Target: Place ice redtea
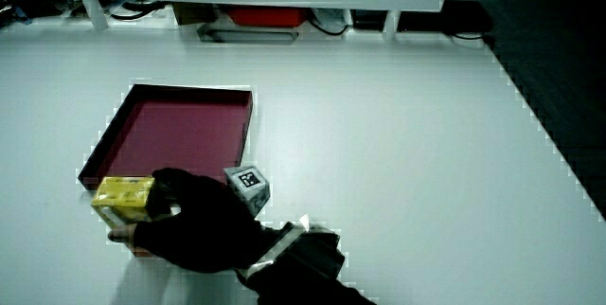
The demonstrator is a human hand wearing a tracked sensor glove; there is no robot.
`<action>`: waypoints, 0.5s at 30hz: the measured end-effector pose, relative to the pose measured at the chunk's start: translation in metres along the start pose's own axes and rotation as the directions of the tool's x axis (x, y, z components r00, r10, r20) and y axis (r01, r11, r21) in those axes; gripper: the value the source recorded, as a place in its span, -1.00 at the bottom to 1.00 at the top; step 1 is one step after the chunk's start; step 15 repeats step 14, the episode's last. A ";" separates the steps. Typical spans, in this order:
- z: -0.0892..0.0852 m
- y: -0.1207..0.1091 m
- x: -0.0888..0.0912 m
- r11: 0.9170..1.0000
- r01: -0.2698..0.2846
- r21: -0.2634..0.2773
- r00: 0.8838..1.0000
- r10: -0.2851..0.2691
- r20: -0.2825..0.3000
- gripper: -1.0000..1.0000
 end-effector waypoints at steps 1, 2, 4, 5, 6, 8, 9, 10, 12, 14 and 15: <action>0.001 -0.001 -0.003 1.000 0.006 -0.007 1.000 -0.006 -0.004 -0.79; 0.002 -0.002 -0.006 1.000 0.005 -0.014 1.000 -0.005 -0.013 -0.83; 0.007 -0.003 -0.012 0.999 0.019 -0.045 1.000 -0.019 -0.002 -0.92; 0.010 -0.004 -0.019 0.998 0.023 -0.065 1.000 -0.024 -0.003 -0.96; 0.014 -0.005 -0.021 0.996 0.030 -0.081 0.999 -0.029 0.018 -1.00; 0.022 -0.009 -0.034 0.993 0.039 -0.108 0.999 -0.038 0.011 -1.00; 0.025 -0.010 -0.042 0.993 0.044 -0.108 0.999 -0.044 0.008 -1.00; 0.030 -0.012 -0.045 0.991 0.063 -0.118 0.998 -0.065 -0.008 -1.00; 0.038 -0.017 -0.055 0.986 0.099 -0.134 0.995 -0.100 -0.007 -1.00; 0.050 -0.022 -0.061 0.985 0.110 -0.130 0.994 -0.107 0.028 -1.00; 0.050 -0.022 -0.061 0.985 0.110 -0.130 0.994 -0.107 0.028 -1.00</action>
